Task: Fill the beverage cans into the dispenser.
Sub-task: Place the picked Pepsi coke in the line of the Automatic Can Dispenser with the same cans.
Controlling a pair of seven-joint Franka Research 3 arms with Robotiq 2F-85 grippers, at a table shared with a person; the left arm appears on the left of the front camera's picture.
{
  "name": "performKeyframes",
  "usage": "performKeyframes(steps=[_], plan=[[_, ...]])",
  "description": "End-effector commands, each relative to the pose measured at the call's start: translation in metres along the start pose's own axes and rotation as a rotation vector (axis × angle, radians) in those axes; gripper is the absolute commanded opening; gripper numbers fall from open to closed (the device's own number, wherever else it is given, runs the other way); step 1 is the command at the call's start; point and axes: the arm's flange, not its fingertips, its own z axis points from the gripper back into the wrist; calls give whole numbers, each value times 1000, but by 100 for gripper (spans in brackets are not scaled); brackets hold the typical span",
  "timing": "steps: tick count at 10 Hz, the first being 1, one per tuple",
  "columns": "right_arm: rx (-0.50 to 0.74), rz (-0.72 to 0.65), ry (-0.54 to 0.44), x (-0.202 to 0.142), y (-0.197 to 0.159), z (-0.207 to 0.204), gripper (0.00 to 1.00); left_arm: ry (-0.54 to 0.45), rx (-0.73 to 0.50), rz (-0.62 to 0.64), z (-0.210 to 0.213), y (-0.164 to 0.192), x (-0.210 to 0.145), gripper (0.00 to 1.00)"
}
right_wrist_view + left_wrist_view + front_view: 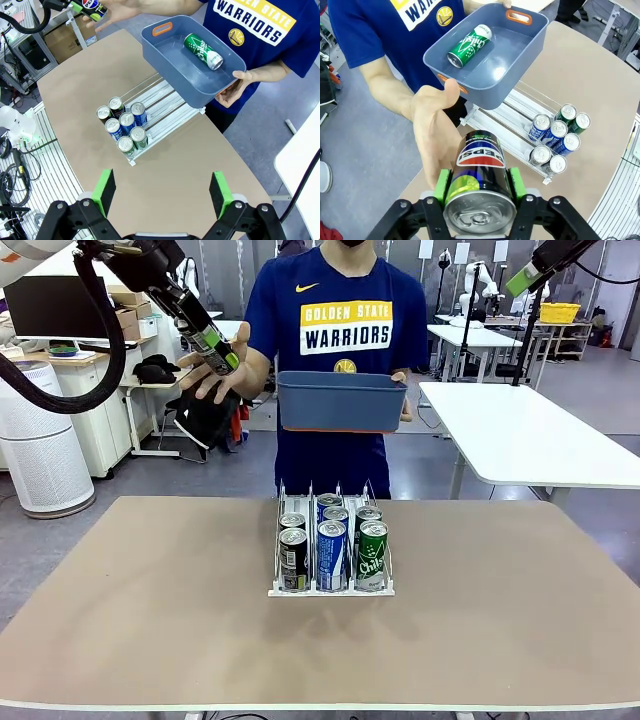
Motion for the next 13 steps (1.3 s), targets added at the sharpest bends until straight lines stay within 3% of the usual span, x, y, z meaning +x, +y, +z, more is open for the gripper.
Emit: performKeyframes(steps=[1,8,9,11,13], plan=[[4,-2,-4,-1,2,0,100,-5,2,-13,4,1,-1,0],[4,-2,-4,-1,2,0,100,-5,2,-13,4,1,-1,0],[4,-2,-4,-1,2,0,100,0,0,0,0,0,0,58],[4,-2,-4,-1,2,0,100,45,11,39,-4,-27,11,58],[4,-2,-4,-1,2,0,100,110,77,156,-18,-60,18,58]])
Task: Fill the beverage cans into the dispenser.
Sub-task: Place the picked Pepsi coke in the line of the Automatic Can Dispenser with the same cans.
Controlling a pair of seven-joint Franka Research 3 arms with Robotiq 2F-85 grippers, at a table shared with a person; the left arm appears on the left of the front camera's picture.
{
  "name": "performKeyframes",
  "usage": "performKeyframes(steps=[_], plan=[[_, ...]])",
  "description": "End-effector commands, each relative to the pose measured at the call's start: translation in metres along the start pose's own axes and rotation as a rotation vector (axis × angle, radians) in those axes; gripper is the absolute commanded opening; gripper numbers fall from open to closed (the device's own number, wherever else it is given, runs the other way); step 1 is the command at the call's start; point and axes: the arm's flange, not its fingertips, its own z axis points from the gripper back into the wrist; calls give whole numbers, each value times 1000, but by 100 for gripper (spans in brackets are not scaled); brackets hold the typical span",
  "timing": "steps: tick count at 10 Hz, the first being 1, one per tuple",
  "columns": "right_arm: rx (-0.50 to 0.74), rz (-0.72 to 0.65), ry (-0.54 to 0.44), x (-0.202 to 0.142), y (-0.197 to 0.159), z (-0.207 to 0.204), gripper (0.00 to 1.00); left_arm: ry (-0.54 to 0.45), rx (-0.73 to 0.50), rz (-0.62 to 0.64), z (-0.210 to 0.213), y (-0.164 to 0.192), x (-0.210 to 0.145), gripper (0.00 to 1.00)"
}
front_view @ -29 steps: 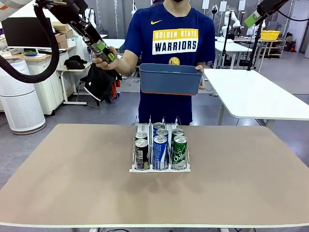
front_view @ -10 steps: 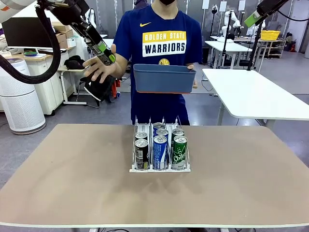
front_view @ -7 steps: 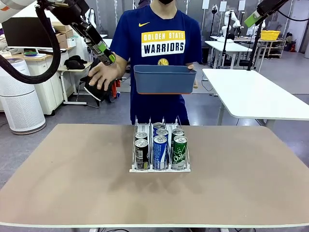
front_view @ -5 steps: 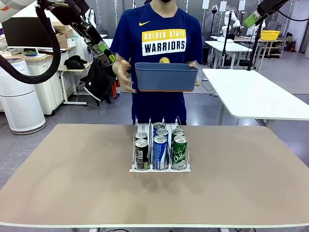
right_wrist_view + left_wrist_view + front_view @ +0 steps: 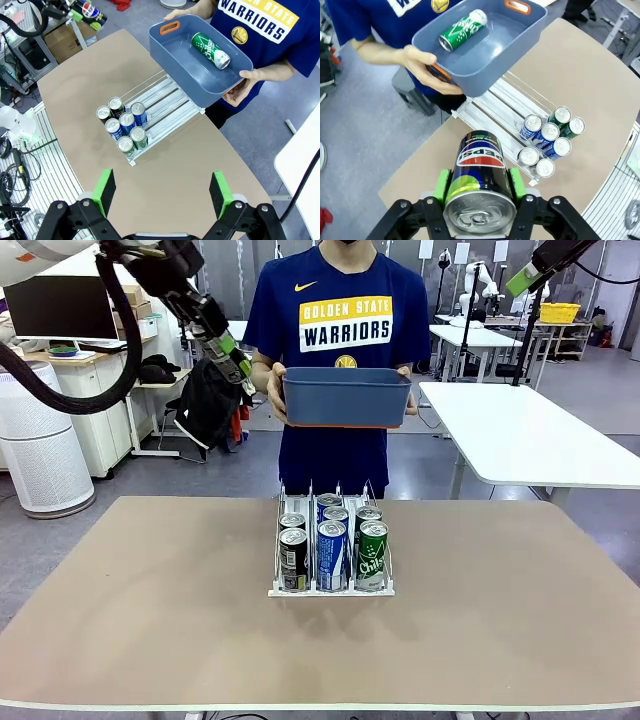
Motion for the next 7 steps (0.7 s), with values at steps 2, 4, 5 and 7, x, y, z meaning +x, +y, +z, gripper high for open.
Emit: performKeyframes(steps=[2,4,5,7], plan=[[4,-2,-4,-1,2,0,100,95,-15,74,-17,-46,-9,58],[4,-2,-4,-1,2,0,100,153,-122,14,-44,-69,-23,58],[4,-2,-4,-1,2,0,100,189,-163,-18,-52,-73,-36,58],[4,-2,-4,-1,2,0,100,202,-191,-53,-62,-76,-45,58]])
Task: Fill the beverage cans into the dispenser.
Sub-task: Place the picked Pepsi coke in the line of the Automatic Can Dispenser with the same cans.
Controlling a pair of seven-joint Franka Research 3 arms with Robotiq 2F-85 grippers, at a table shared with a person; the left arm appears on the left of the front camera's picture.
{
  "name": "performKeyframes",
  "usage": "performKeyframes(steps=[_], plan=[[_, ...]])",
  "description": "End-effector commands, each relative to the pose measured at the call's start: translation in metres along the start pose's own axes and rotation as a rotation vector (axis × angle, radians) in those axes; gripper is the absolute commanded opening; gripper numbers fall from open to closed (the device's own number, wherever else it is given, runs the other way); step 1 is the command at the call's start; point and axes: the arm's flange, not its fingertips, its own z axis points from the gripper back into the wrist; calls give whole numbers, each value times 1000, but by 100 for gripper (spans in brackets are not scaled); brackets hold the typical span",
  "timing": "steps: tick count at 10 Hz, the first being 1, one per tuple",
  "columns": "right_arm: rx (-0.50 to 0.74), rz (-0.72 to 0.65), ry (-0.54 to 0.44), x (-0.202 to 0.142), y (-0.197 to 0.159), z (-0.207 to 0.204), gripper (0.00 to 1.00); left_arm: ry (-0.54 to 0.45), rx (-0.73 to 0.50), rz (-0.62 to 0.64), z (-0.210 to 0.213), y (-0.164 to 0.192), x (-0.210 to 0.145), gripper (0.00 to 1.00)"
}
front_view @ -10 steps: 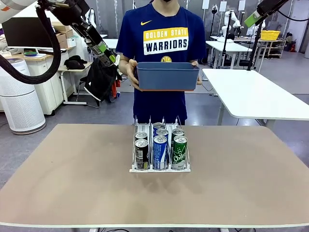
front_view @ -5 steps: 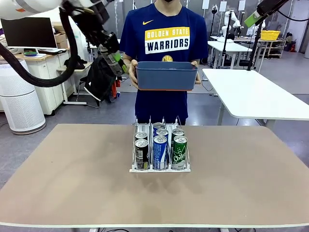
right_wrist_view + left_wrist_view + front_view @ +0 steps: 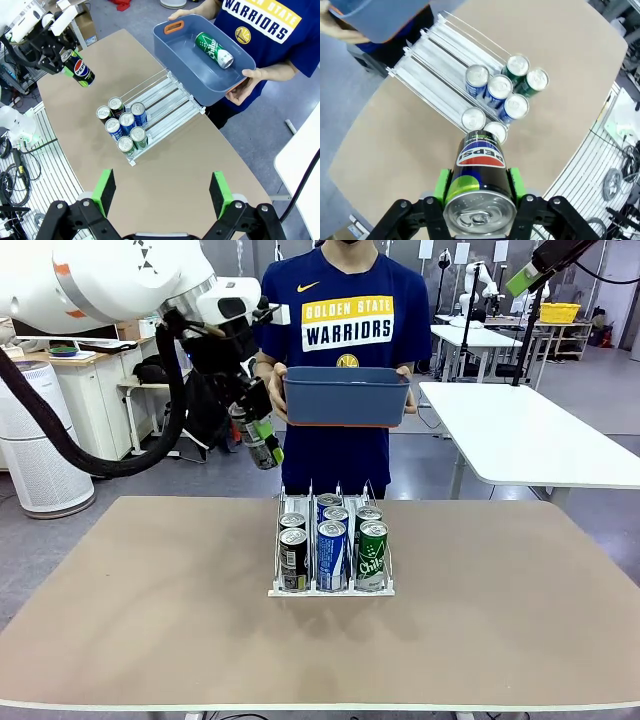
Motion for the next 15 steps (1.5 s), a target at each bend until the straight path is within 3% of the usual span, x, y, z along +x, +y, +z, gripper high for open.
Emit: performKeyframes(steps=[1,5,6,8,9,10,12,15], plan=[[4,-2,-4,-1,2,0,100,-17,21,28,8,-1,7,58],[4,-2,-4,-1,2,0,100,-7,3,15,3,-1,3,58],[4,-2,-4,-1,2,0,100,43,66,105,-11,-14,16,58],[4,-2,-4,-1,2,0,100,24,127,242,-32,-49,22,58],[4,-2,-4,-1,2,0,100,16,151,224,-40,-65,24,58],[4,-2,-4,-1,2,0,100,77,270,214,-55,-78,24,58],[4,-2,-4,-1,2,0,100,99,260,141,-83,-113,18,58],[4,-2,-4,-1,2,0,100,49,165,135,-112,-142,-6,58]])
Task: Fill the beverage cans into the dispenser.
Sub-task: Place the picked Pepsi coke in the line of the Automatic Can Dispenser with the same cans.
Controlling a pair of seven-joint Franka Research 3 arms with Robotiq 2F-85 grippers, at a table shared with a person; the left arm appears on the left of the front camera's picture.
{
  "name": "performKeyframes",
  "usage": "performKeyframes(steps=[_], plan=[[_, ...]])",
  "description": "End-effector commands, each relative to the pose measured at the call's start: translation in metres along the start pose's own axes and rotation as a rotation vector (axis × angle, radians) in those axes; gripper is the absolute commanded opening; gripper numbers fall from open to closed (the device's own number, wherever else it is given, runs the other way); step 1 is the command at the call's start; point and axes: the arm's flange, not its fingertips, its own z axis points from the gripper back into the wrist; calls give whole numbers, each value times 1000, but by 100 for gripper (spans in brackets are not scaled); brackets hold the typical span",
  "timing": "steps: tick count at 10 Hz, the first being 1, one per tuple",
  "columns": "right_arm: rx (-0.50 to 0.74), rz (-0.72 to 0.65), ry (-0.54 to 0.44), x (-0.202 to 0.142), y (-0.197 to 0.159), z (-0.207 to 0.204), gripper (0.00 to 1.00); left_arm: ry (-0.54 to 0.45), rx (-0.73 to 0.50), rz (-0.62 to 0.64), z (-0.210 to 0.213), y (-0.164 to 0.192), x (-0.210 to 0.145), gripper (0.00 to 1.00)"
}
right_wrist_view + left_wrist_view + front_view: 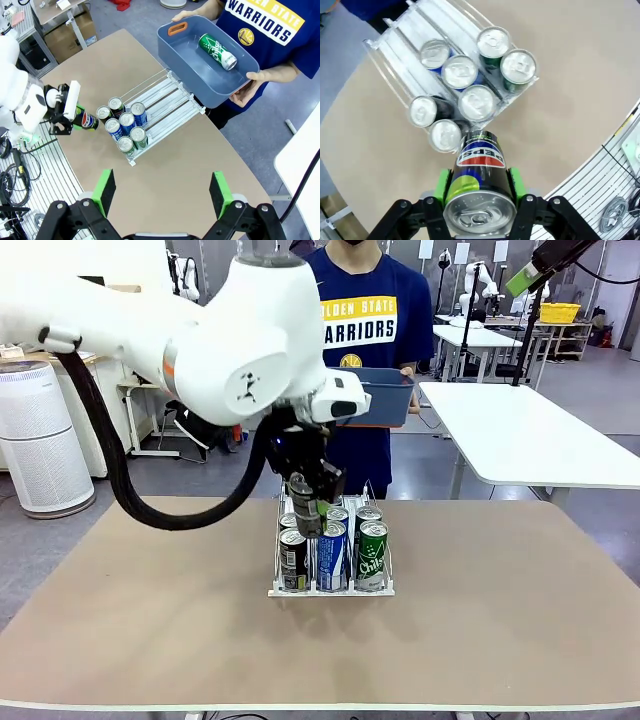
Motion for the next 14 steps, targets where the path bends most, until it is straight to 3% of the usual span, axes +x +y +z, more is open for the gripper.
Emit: performKeyframes(steps=[1,6,11,14], plan=[[4,-2,-3,-1,2,0,100,-46,-45,13,-13,-3,-21,58],[4,-2,-3,-1,2,0,100,5,-107,-70,-42,16,-60,58],[4,-2,-3,-1,2,0,100,83,-68,-55,-49,11,-43,58],[4,-2,-3,-1,2,0,100,55,-4,-84,-62,24,-28,58]])
